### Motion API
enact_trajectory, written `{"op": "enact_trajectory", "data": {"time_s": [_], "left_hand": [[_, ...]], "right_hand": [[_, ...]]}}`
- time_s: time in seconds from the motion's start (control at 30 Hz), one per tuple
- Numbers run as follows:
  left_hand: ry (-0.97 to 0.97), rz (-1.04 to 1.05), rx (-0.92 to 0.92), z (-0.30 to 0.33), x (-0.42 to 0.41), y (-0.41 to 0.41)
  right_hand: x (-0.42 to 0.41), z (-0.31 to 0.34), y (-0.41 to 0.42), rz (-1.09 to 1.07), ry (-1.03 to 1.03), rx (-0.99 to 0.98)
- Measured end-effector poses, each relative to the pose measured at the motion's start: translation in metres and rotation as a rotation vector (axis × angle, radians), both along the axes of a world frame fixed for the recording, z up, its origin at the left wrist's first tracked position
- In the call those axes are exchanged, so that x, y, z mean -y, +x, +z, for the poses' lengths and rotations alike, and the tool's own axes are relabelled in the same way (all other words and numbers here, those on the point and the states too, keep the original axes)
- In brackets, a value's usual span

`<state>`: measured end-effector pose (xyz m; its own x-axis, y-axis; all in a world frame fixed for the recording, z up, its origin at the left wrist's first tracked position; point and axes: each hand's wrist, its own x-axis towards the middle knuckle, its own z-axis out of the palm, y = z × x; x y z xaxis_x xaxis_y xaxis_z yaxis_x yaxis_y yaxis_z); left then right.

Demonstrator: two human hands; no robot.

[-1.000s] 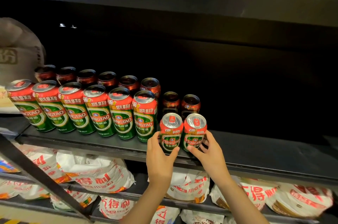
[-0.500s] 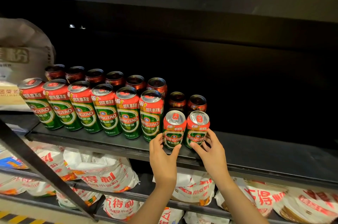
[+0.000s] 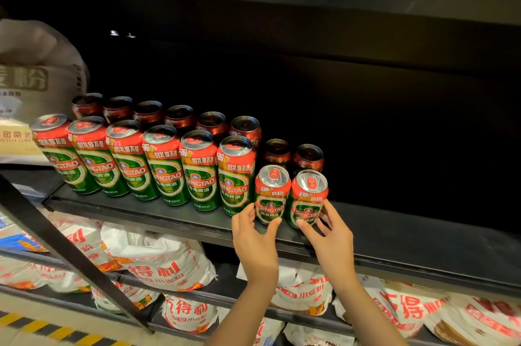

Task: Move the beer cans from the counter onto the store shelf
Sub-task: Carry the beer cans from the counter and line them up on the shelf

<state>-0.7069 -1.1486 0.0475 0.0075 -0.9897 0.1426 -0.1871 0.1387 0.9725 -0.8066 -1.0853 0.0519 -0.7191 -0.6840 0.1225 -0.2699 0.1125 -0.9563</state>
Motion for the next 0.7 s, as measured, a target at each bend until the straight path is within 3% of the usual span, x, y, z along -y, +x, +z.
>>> {"op": "enact_trajectory", "data": {"time_s": [0.4, 0.7], "left_hand": [[-0.013, -0.027, 0.061, -0.001, 0.0, 0.002], [0.186, -0.547, 0.17, 0.011, 0.027, 0.071]], "right_hand": [[0.0, 0.003, 0.003, 0.017, 0.06, -0.065], [-0.027, 0.024, 0.019, -0.047, 0.189, -0.019]]}}
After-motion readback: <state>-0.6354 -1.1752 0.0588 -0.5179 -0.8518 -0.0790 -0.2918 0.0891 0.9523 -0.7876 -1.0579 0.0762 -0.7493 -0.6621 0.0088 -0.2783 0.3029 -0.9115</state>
